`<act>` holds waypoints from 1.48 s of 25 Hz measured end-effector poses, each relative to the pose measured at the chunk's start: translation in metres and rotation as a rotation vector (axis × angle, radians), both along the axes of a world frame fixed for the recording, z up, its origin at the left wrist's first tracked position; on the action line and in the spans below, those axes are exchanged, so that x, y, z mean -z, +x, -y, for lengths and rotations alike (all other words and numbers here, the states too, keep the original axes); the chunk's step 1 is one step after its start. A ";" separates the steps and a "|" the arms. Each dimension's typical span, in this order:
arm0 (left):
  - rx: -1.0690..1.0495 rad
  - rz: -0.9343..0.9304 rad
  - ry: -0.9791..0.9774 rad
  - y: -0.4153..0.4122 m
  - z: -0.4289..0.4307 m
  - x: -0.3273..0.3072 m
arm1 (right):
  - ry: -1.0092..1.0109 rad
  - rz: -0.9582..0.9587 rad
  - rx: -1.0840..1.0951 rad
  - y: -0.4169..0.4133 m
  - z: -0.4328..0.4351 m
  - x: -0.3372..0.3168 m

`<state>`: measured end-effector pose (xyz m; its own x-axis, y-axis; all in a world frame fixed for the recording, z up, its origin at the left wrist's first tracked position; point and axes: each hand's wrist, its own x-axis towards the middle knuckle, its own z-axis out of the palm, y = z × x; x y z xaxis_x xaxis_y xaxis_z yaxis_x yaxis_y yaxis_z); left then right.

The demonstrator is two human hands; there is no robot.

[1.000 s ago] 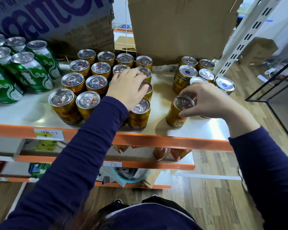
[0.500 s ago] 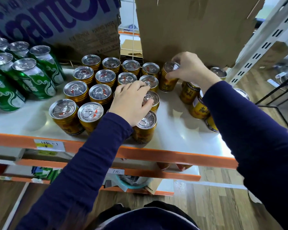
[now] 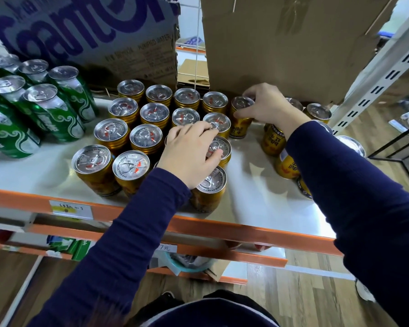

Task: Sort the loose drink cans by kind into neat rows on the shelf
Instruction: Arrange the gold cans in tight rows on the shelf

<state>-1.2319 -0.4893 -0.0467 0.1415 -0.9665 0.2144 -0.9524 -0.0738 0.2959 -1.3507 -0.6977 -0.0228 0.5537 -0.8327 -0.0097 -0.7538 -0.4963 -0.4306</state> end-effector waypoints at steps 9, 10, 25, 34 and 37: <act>0.003 0.004 -0.010 0.001 0.000 0.002 | -0.007 -0.071 0.025 -0.002 0.000 -0.006; 0.002 0.002 -0.007 0.000 0.000 0.002 | 0.004 -0.086 0.028 -0.002 0.000 -0.007; -0.203 0.087 0.094 0.159 0.052 -0.050 | -0.085 -0.042 -0.163 0.053 -0.019 -0.011; -0.133 0.090 0.228 0.199 0.074 -0.027 | -0.083 -0.026 -0.089 0.051 -0.021 -0.009; -0.072 0.097 0.232 0.200 0.075 -0.027 | -0.120 0.002 -0.026 0.050 -0.020 -0.007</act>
